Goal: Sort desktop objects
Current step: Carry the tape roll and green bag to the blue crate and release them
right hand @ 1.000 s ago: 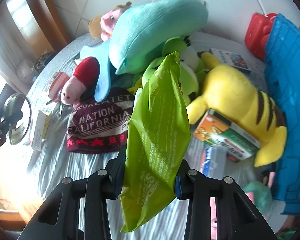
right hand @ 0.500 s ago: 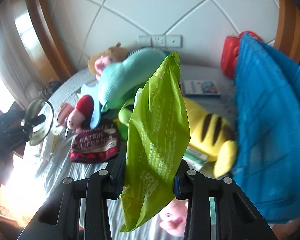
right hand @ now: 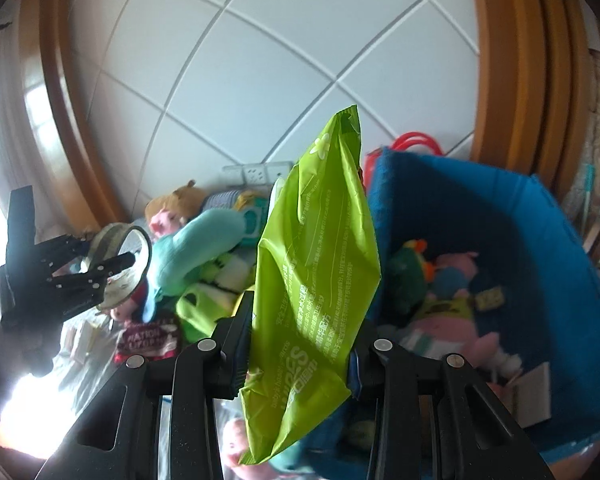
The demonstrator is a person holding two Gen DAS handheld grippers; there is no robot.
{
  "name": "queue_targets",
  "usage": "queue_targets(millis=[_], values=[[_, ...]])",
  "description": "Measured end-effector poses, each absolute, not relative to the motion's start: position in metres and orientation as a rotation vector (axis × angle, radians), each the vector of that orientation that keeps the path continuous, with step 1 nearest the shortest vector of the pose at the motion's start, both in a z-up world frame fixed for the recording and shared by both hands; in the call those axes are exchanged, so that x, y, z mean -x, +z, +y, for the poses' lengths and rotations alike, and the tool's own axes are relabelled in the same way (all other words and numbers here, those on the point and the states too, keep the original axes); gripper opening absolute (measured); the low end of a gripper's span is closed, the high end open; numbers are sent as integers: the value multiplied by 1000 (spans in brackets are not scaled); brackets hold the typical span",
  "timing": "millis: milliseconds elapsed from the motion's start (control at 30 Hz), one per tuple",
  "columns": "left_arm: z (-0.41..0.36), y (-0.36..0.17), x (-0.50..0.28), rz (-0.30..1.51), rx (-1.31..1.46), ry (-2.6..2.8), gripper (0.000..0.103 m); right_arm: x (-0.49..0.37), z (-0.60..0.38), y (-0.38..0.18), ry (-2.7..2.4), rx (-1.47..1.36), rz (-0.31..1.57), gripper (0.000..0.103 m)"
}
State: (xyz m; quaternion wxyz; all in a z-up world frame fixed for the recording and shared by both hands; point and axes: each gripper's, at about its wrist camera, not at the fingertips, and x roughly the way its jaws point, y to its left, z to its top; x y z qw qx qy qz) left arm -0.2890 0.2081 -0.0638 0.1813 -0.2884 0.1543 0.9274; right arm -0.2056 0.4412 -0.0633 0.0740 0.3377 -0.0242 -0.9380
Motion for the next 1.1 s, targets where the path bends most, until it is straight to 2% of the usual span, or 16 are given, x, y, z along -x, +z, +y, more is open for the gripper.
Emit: queue_targets(millis=[400,700,1100], values=[[372,-3,295,468,622,2453,41,180,546,-42,-2957,-1013,-117,36],[465,22,298,500,557,2373,41,165,603,-37,-3053,-1045,-146,36],[529,28,316,510,566,2339,41,172,647,-45,-3096,-1102,-171,36]])
